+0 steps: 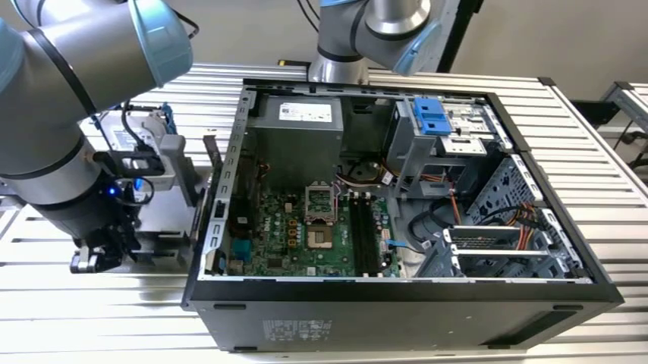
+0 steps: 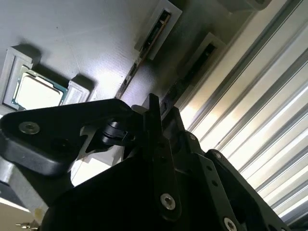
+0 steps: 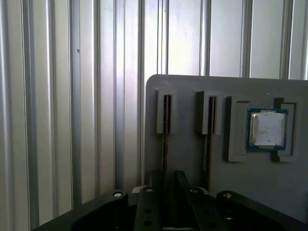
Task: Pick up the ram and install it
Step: 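Pick up the ram and move it above insertion slot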
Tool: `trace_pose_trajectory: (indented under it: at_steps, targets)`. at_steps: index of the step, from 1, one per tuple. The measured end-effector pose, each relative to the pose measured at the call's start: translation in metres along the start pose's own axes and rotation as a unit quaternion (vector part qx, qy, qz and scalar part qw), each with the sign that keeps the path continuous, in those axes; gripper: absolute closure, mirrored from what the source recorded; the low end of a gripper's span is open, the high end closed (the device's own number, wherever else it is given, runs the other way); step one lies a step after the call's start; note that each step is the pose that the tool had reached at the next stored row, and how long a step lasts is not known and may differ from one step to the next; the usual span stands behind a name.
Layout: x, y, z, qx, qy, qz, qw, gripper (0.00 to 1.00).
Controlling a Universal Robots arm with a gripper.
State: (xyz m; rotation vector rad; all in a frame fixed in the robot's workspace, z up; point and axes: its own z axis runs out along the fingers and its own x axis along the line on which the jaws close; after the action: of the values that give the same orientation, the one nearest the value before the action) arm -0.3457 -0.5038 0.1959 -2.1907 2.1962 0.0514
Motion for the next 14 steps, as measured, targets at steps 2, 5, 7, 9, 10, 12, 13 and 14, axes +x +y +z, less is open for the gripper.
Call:
trace_pose_trajectory:
  at_steps: [2, 5, 7, 9, 10, 12, 13, 14]
  targets:
    - [0.0, 0.0, -0.0002, 0.0, 0.0, 0.0, 1.0, 1.0]
    - [0.0, 0.0, -0.0005, 0.0, 0.0, 0.0, 1.0, 1.0]
    - [0.0, 0.0, -0.0007, 0.0, 0.0, 0.0, 1.0, 1.0]
    - [0.0, 0.0, -0.0009, 0.0, 0.0, 0.0, 1.0, 1.0]
    - [-0.0001, 0.0, -0.0009, 0.0, 0.0, 0.0, 1.0, 1.0]
    - [-0.0001, 0.0, -0.0011, 0.0, 0.0, 0.0, 1.0, 1.0]
    - [-0.0001, 0.0, -0.0012, 0.0, 0.0, 0.0, 1.0, 1.0]
    - [-0.0001, 0.0, -0.0013, 0.0, 0.0, 0.0, 1.0, 1.0]
